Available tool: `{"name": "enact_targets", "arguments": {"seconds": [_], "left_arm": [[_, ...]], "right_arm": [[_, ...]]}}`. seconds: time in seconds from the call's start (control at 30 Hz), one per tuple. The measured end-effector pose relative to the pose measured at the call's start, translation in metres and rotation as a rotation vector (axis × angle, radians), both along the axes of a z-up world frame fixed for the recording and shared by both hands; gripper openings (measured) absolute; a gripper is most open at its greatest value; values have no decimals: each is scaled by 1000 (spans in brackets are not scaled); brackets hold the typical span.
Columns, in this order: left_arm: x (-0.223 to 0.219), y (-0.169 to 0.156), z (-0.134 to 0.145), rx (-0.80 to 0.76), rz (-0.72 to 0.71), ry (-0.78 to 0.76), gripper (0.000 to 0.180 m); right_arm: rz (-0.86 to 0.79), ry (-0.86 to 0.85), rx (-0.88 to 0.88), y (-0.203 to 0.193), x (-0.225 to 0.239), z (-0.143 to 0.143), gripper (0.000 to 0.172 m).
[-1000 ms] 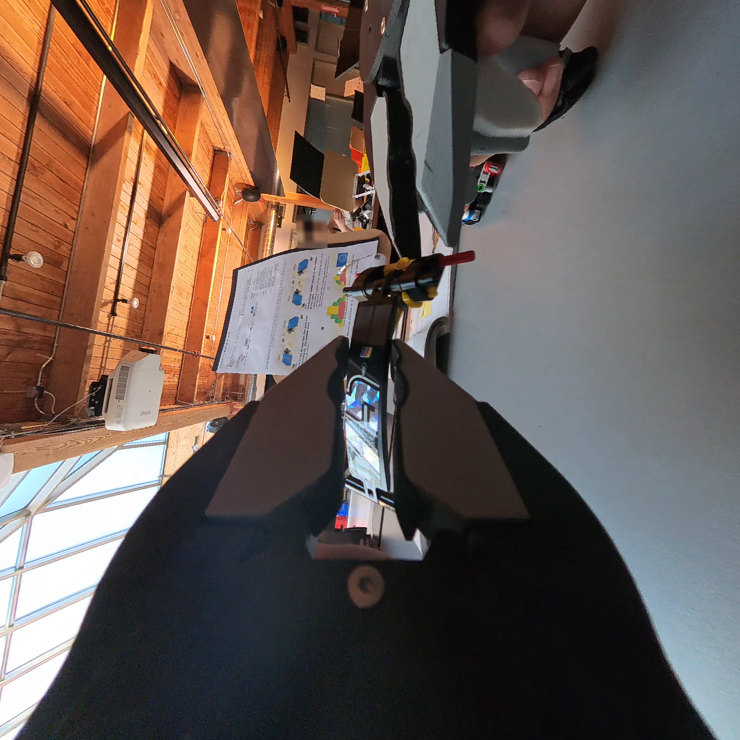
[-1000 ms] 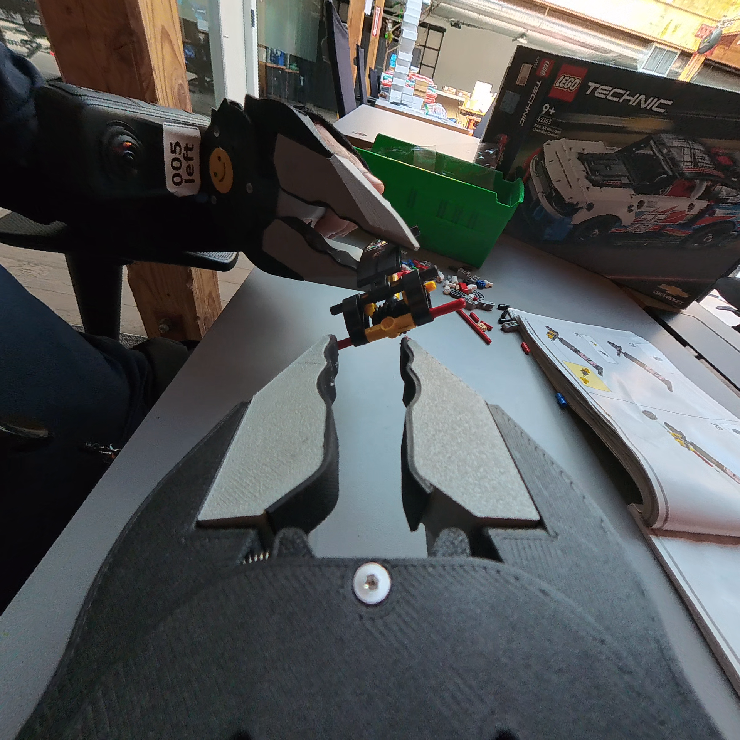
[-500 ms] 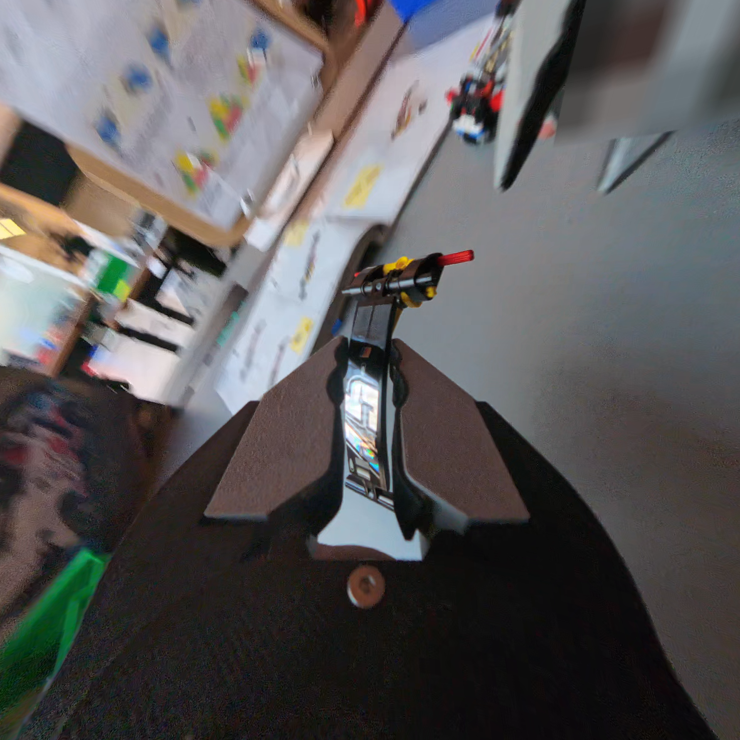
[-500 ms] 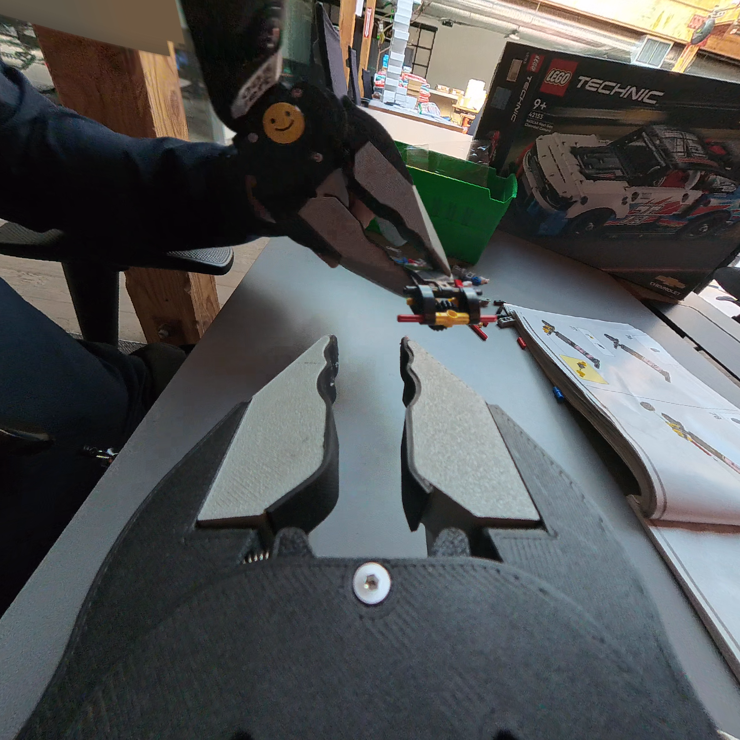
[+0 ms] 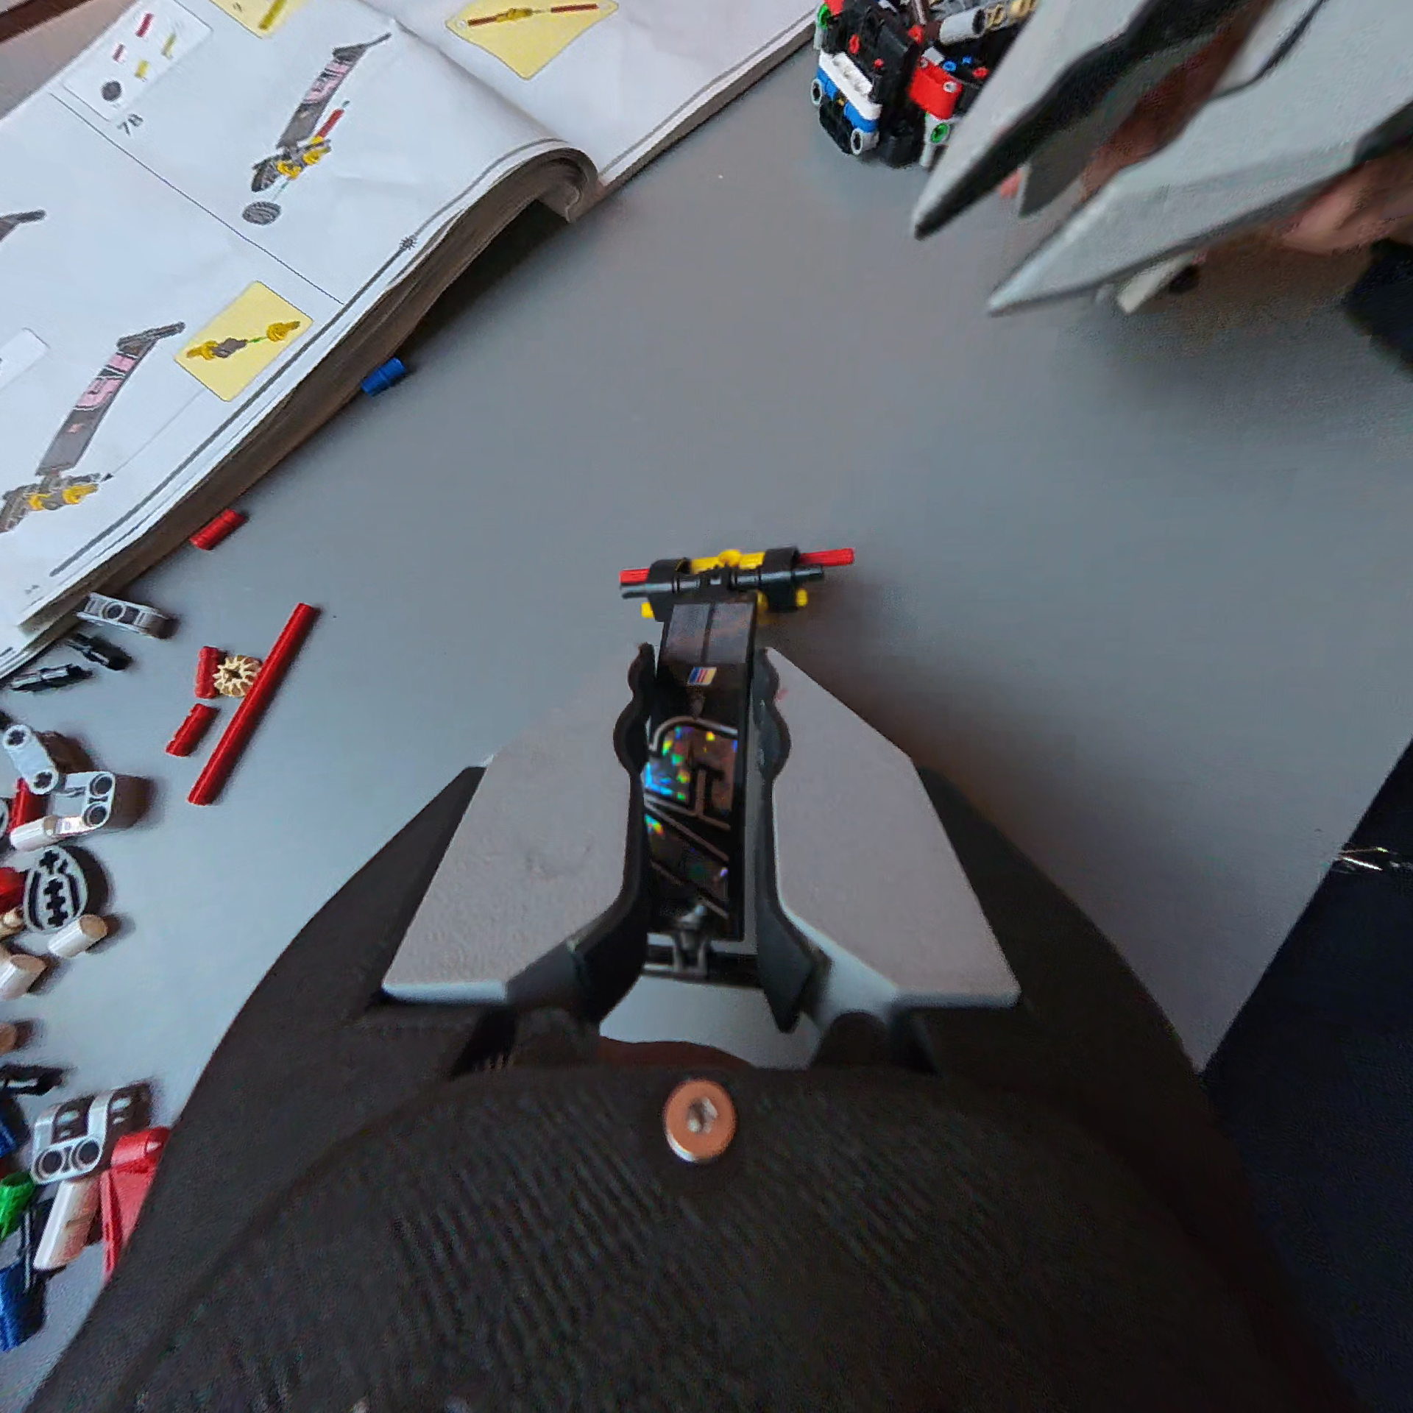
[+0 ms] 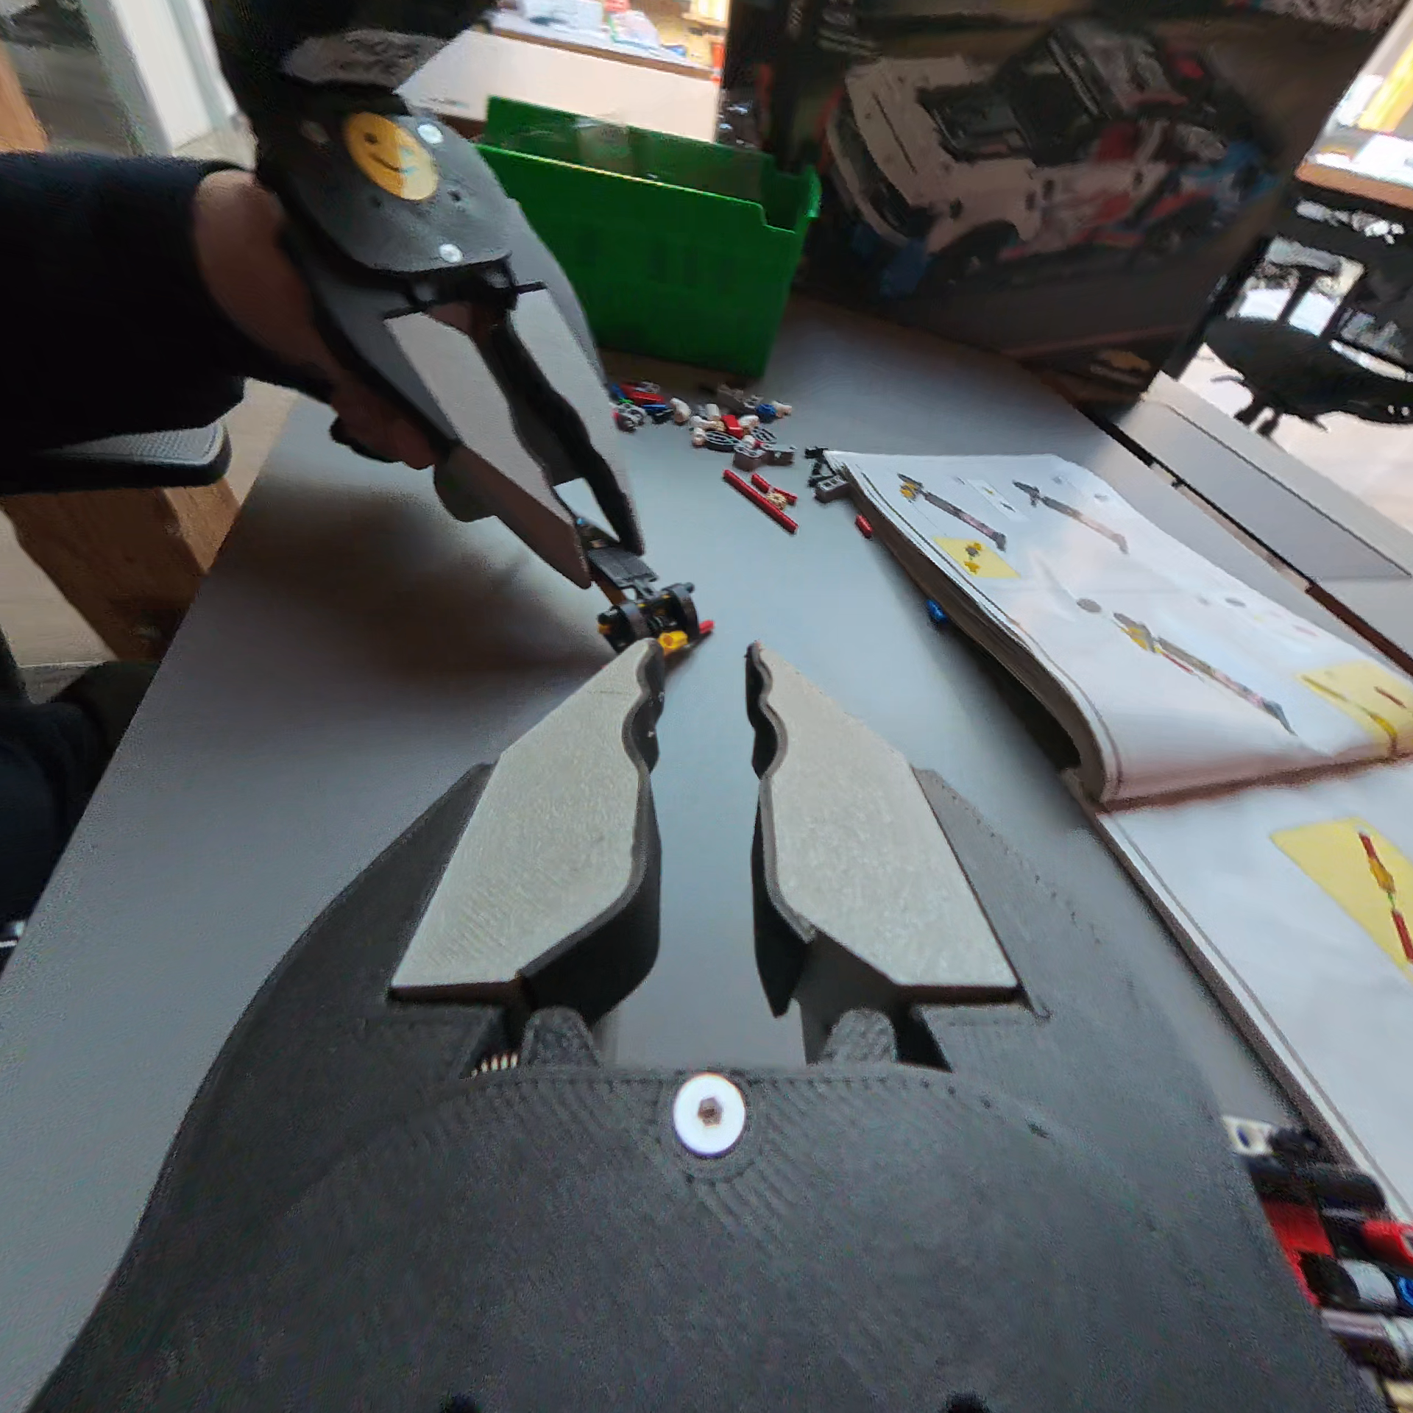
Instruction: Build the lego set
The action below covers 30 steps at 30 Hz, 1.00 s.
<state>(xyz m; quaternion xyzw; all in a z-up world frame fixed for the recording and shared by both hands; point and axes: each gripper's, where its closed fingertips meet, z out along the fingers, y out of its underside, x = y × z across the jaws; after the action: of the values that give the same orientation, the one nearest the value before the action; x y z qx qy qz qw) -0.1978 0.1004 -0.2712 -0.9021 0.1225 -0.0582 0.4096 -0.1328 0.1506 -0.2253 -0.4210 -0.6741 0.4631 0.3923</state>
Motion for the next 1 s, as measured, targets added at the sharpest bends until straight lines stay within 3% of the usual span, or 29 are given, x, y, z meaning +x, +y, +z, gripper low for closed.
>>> {"name": "enact_targets", "arguments": {"seconds": [0.13,0.2,0.37,0.5,0.57,0.6,0.83,1.0], "left_arm": [[-1,-3,-7,-26,-17,46,24],[-4,-7,-5,-48,-27,55,36],[-19,-30,13,-78,-33,8,43],[-14,-41,-8,-180,-71,72,49],[-10,-39,-24,-222,-88,122,41],[-7,-35,-24,-199,-95,123,26],[-1,-29,-7,-122,-127,87,24],[17,-38,-23,-194,-221,72,24]], "right_arm": [[-83,26,-167,25,0,11,19],[-92,28,-218,30,1,13,19],[-123,-4,-171,33,-1,7,16],[-136,-30,-129,33,-2,2,16],[-138,-27,-133,34,-2,2,15],[-140,-26,-138,35,-2,3,15],[-142,-29,-145,37,-1,3,15],[-138,-60,-85,32,-2,-4,15]]}}
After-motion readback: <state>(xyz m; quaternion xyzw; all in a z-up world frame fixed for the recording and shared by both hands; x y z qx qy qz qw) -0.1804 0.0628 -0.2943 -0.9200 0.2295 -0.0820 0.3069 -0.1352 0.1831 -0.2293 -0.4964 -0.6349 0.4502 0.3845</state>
